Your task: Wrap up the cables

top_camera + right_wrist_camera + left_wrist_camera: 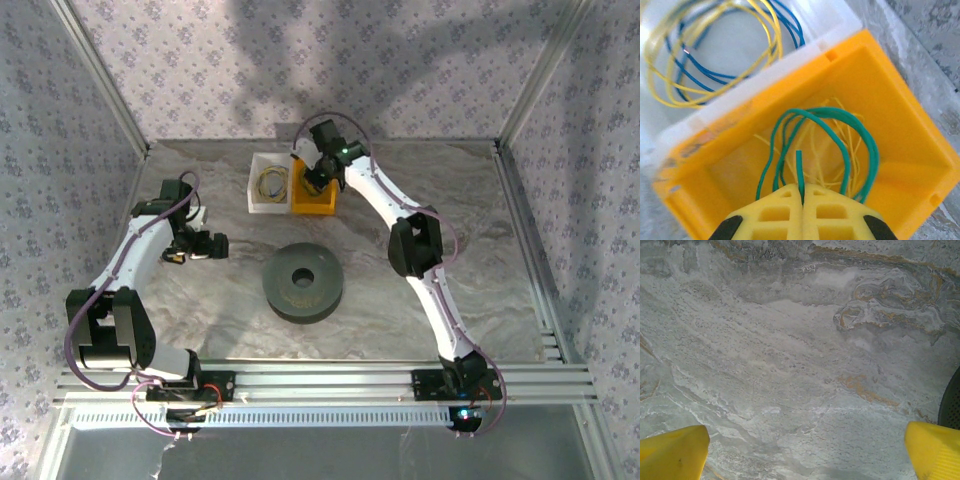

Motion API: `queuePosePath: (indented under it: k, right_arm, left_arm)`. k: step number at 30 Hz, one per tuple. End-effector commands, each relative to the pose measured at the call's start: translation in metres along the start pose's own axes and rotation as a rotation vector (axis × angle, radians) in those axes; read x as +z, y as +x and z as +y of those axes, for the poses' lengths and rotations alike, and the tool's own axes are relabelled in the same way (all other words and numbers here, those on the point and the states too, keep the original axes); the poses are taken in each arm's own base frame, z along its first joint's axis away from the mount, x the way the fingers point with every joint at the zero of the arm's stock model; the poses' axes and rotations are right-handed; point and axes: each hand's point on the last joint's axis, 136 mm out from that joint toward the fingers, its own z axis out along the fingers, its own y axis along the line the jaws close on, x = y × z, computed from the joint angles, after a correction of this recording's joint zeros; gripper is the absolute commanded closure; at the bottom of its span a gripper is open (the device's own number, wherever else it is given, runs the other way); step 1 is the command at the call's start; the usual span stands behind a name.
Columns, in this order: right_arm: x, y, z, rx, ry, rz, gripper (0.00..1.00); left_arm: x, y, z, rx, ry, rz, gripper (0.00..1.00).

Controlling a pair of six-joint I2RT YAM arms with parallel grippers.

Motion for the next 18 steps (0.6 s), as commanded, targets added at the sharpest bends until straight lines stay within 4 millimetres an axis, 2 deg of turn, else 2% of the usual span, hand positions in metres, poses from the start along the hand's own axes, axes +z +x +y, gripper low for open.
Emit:
queuePosePath:
  k: [1,11,14,18]
  right_arm:
    - [-0.048,-0.029,-0.001,0.04,-0.062,-0.094,1.0]
    - [-0.081,-0.035,0.015,0.09,-0.235,-0.158,1.0]
    - [-0.081,-0.029,0.02,0.098,-0.262,-0.138,1.0]
    - [-0.071,-0.015,0.025,0.111,-0.283,-0.094,1.0]
  left_arm:
    - [-0.001,0.009,-0.003,0.019,0.011,0.034,0.0]
    - [-0.004,0.01,-0.003,0.023,0.011,0.026,0.0]
    - [-0.003,0.01,-0.003,0.022,0.014,0.028,0.0]
    - [-0.003,0.011,-0.004,0.022,0.017,0.026,0.0]
